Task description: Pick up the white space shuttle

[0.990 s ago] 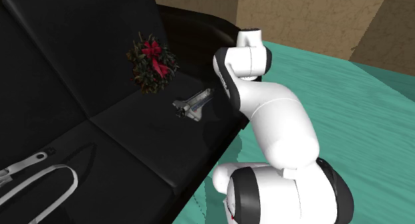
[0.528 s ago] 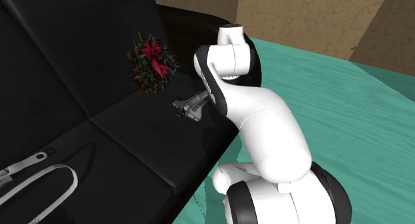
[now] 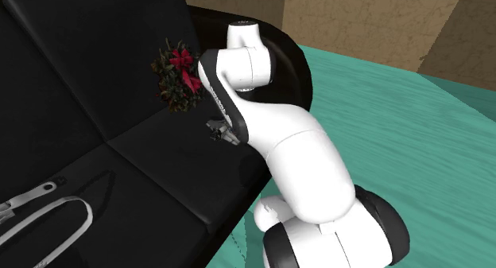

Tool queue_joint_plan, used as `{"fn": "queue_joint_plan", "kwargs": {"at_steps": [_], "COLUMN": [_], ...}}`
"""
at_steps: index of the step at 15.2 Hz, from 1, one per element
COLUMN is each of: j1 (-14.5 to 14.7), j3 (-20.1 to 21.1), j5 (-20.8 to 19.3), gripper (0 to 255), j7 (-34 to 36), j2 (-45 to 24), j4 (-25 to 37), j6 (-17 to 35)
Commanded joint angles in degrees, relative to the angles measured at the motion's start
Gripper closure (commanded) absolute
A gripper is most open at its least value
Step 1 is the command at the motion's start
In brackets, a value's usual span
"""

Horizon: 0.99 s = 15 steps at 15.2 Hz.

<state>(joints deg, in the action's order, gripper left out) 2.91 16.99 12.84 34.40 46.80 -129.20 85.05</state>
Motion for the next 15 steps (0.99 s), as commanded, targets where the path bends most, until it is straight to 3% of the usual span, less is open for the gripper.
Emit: {"fn": "queue_joint_plan", "kwargs": {"at_steps": [1,7,15], "j1": [-0.07,-1.06,-0.32], "j3": [2.4,8.81,9.8], "j5": [1.95,5.68,6.92], "gripper": [0,0,0], "j7": [3.83,13.22,12.52], "j2": [-0.84,-4.25,-2.16], "j4": [2.11,8.42,1.33], "j6": [0.14,1.33,6.38]}}
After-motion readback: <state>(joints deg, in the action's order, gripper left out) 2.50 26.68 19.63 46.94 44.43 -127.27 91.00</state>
